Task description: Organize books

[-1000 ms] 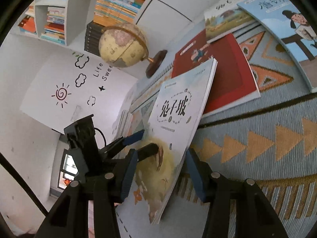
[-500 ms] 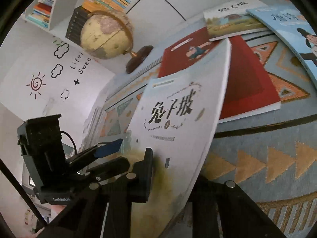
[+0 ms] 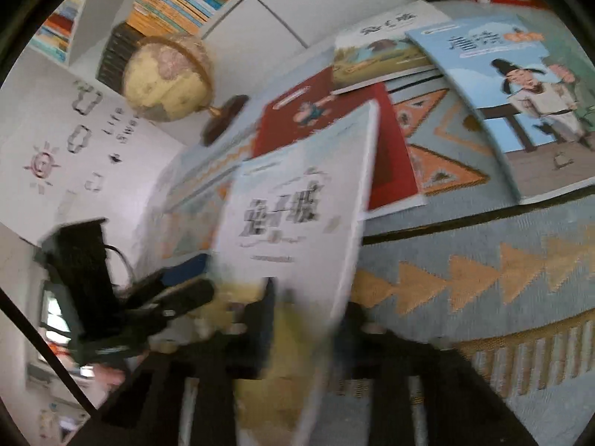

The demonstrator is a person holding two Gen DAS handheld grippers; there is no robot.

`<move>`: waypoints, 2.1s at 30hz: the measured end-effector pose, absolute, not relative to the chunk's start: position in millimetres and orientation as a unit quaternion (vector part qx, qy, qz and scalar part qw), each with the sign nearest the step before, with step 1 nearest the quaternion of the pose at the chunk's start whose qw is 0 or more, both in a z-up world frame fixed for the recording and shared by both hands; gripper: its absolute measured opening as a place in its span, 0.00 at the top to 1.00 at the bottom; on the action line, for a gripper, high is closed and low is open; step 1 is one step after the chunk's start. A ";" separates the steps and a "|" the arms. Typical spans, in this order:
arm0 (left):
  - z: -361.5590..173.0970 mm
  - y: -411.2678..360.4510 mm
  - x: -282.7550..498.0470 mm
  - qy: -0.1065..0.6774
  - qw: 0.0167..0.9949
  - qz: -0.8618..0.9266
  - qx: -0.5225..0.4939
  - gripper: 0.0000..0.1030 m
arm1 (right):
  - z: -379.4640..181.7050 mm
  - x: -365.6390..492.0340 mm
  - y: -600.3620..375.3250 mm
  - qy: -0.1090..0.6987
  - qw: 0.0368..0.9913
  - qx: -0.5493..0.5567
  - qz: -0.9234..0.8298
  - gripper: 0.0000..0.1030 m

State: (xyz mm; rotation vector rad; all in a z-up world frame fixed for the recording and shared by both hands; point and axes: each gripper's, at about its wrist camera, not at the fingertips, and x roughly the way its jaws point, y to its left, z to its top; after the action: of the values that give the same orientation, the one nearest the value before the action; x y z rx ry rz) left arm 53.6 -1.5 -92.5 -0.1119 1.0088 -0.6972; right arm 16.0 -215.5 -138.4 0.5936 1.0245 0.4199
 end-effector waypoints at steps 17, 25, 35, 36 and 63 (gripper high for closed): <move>-80.4 -17.4 35.6 0.453 0.846 -0.280 0.008 0.62 | -137.0 13.4 -214.1 0.467 0.820 0.277 0.181 0.87; -60.7 -2.6 27.0 0.442 0.837 -0.318 -0.055 0.62 | -126.6 5.4 -211.5 0.456 0.823 0.285 0.183 0.93; -35.1 20.5 18.8 0.430 0.859 -0.277 -0.025 0.62 | -90.2 3.9 -183.9 0.447 0.825 0.281 0.201 0.93; -31.7 26.2 18.0 0.427 0.861 -0.274 -0.028 0.62 | -86.2 4.8 -178.8 0.447 0.826 0.279 0.202 0.93; 15.4 280.1 13.8 0.399 0.911 -0.086 -0.062 0.62 | -26.4 73.7 116.4 0.467 0.804 0.201 0.309 0.92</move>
State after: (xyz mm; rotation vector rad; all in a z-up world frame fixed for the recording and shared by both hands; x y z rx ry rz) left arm 13.8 280.1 15.4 -0.1285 0.8220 -0.1776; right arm 73.7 116.4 -26.3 0.4314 0.9992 0.6614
